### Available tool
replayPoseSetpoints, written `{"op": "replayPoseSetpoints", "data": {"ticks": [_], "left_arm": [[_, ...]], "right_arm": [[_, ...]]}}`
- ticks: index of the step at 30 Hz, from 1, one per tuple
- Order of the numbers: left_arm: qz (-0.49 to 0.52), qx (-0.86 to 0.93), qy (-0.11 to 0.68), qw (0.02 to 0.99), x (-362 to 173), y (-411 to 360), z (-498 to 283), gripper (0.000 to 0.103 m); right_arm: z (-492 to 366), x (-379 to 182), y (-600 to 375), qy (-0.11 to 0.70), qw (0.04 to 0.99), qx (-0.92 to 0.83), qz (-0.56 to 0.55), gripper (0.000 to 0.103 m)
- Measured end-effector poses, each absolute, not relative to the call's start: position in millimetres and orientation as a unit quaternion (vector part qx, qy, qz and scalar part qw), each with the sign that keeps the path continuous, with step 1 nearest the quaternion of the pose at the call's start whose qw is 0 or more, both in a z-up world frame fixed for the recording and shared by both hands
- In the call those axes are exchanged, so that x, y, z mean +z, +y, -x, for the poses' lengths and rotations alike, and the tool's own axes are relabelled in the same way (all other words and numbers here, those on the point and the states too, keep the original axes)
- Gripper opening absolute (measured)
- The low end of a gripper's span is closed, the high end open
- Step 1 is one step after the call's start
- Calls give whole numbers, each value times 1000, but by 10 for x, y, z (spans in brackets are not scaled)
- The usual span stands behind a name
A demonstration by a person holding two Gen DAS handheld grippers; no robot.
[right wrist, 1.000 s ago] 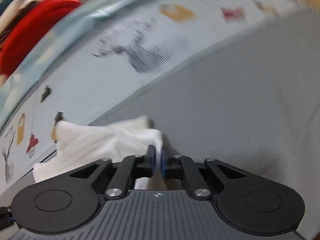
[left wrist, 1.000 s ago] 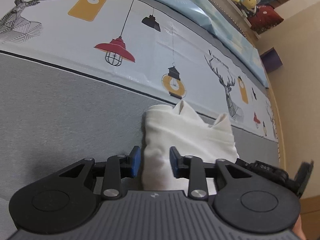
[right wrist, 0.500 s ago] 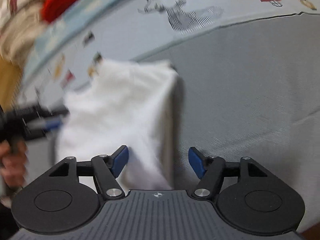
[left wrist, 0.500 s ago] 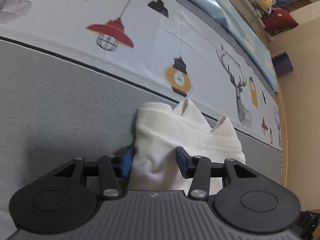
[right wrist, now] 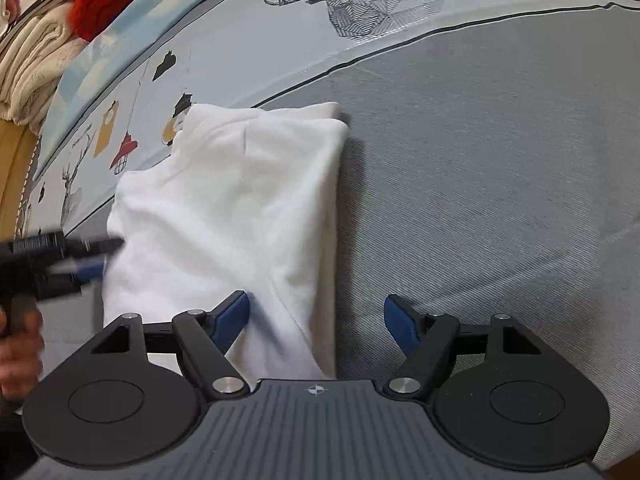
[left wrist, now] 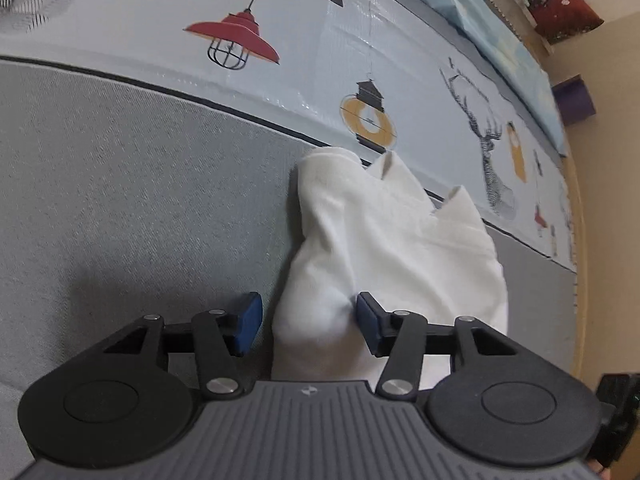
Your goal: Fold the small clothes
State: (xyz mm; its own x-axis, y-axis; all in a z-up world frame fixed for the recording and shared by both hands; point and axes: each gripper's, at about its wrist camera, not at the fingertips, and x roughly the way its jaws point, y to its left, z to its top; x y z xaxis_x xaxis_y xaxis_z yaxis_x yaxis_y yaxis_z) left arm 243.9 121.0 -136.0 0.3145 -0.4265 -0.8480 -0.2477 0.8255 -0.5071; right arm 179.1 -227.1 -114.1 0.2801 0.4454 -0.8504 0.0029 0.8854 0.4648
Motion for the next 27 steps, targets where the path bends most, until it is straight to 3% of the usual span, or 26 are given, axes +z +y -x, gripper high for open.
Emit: {"op": "replayPoseSetpoints", "data": {"ticks": [4, 6, 7, 8, 10, 12, 14, 16, 18, 27], "left_arm": [[298, -75, 586, 750, -1422, 1212, -2474, 56], [278, -81, 581, 761, -1395, 1187, -2499, 41], [268, -83, 575, 768, -1366, 1175, -2513, 31], [265, -85, 566, 776, -1321, 1189, -2518, 27], [258, -78, 529, 805, -1164, 1238, -2510, 26], [251, -67, 484, 835, -969, 1304, -2489, 26], [260, -58, 434, 860, -790, 1411, -2457, 32], [252, -42, 409, 876, -688, 1469, -2439, 40], [250, -45, 424, 869, -709, 1511, -2434, 45], [227, -35, 493, 839, -944, 1493, -2363, 45]], "right_arm": [[-1904, -1191, -2162, 583, 775, 136, -204, 71], [-1941, -1215, -2125, 580, 771, 134, -226, 42], [-1964, -1226, -2099, 578, 770, 132, -238, 39], [-1973, -1221, -2072, 574, 773, 125, -239, 31], [-1992, -1192, -2002, 561, 785, 121, -233, 20], [-1999, -1051, -1973, 516, 810, 127, -247, 16], [-1993, -839, -1909, 452, 842, 155, -251, 16], [-1964, -684, -1792, 406, 878, 147, -208, 23], [-1970, -651, -1673, 396, 897, 113, -164, 65], [-2022, -840, -1560, 470, 859, 127, -158, 63]]}}
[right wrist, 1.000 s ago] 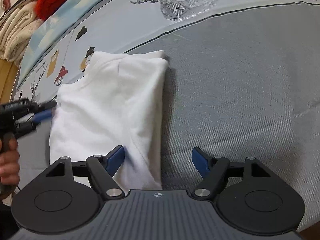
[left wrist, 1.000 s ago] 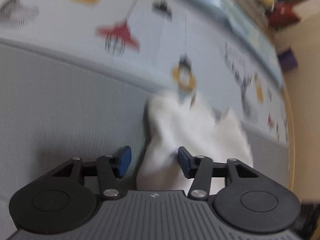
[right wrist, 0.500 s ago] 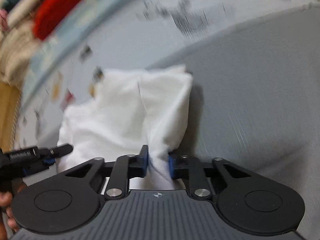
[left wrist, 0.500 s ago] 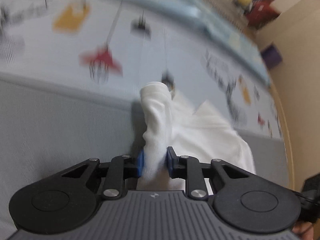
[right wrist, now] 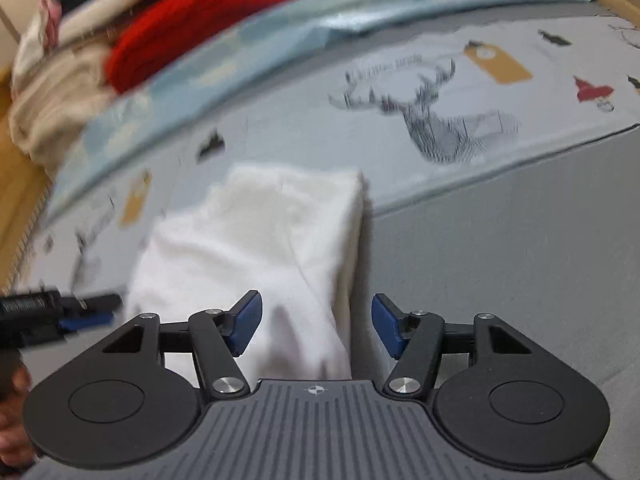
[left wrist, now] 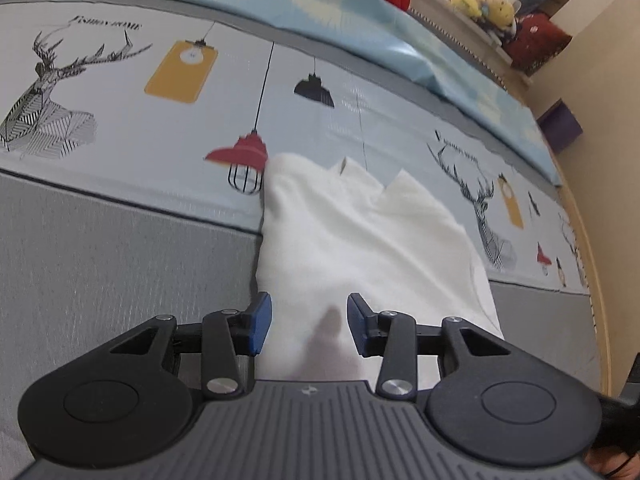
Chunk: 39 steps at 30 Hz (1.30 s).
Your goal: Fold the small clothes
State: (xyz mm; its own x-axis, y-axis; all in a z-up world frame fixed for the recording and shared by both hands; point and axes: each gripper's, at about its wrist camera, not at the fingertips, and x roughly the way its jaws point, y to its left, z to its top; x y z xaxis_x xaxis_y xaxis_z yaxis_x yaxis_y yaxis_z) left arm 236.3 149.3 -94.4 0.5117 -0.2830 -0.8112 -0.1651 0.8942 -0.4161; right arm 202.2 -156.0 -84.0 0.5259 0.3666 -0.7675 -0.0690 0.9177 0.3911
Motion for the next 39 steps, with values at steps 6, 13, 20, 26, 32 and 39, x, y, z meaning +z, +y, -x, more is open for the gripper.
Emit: {"op": "replayPoseSetpoints", "data": {"ticks": [6, 13, 20, 26, 32, 39], "left_arm": [[205, -42, 498, 842, -914, 1383, -2240, 45], [128, -75, 548, 823, -994, 1128, -2085, 45], [3, -52, 592, 805, -1076, 895, -1769, 53], [-24, -14, 459, 888, -284, 822, -1190, 88], [-28, 17, 345, 938, 91, 437, -446, 91], [20, 37, 377, 925, -127, 151, -137, 91]], "right_arm": [[-1991, -940, -1604, 503, 851, 79, -128, 63], [-1838, -847, -1601, 501, 852, 100, -114, 60], [-1714, -1091, -1613, 577, 816, 38, -1, 55], [-1261, -340, -1858, 422, 902, 61, -59, 60], [-531, 164, -1859, 301, 950, 77, -37, 94], [-11, 89, -1738, 324, 941, 96, -32, 96]]}}
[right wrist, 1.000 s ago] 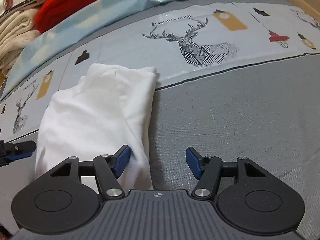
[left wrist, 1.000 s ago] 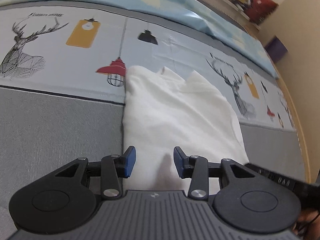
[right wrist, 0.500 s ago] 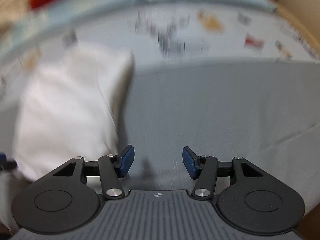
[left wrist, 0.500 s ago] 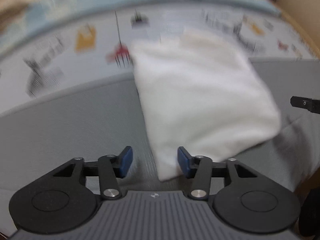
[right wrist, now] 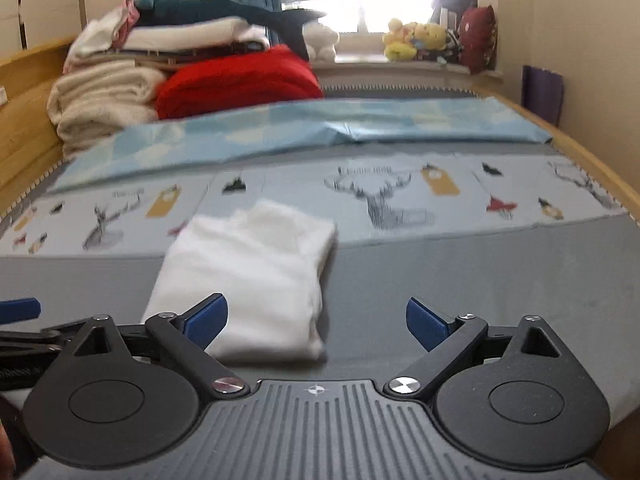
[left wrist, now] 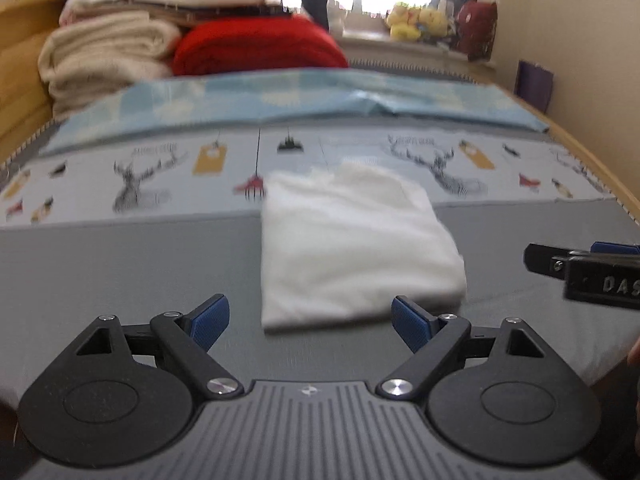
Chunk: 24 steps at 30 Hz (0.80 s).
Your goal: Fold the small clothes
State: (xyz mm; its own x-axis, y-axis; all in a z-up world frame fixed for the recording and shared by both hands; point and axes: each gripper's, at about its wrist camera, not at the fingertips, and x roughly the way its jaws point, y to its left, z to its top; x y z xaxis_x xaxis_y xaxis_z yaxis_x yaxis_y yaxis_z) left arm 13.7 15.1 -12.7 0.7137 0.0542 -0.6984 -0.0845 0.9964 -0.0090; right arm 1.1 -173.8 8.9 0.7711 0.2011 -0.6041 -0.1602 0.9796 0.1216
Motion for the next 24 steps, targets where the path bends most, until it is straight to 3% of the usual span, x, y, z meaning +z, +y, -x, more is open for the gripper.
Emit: {"op": "replayPoseSetpoints", "data": {"ticks": [7, 24], "left_arm": [[71, 72, 419, 902, -276, 353, -297, 91], [61, 50, 408, 909, -328, 263, -330, 91]], "right_arm": [[-50, -62, -1560, 359, 928, 96, -12, 96], [-137, -149, -1432, 365, 924, 114, -12, 96]]}}
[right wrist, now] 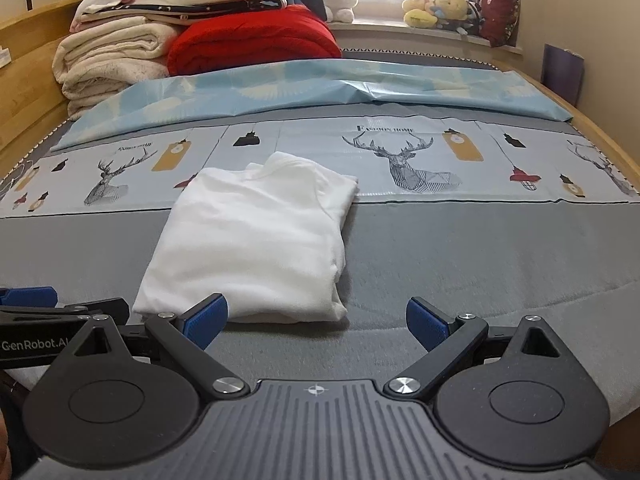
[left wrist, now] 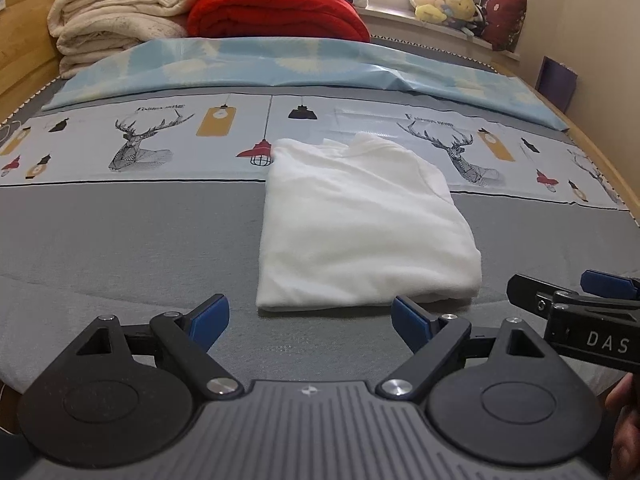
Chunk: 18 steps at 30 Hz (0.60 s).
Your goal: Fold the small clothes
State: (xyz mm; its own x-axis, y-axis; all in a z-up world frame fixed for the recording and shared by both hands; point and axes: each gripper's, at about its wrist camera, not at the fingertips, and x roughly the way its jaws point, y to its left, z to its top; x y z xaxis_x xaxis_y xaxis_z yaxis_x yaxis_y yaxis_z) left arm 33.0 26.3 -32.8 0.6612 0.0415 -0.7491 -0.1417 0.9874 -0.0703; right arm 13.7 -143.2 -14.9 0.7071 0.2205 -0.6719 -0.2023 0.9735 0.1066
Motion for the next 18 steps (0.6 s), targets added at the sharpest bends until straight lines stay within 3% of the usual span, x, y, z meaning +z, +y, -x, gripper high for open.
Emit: {"op": "replayPoseSetpoints", "data": {"ticks": [3, 6, 18], "left_arm": [[61, 46, 407, 910, -328, 258, -322, 92], [62, 46, 405, 911, -324, 262, -314, 101], [64, 41, 405, 911, -318, 285, -312, 101]], "right_arm": [[-146, -142, -1431, 364, 924, 117, -15, 96], [-142, -132, -1409, 361, 925, 120, -12, 96], [-147, -133, -1378, 361, 925, 117, -11, 96]]}}
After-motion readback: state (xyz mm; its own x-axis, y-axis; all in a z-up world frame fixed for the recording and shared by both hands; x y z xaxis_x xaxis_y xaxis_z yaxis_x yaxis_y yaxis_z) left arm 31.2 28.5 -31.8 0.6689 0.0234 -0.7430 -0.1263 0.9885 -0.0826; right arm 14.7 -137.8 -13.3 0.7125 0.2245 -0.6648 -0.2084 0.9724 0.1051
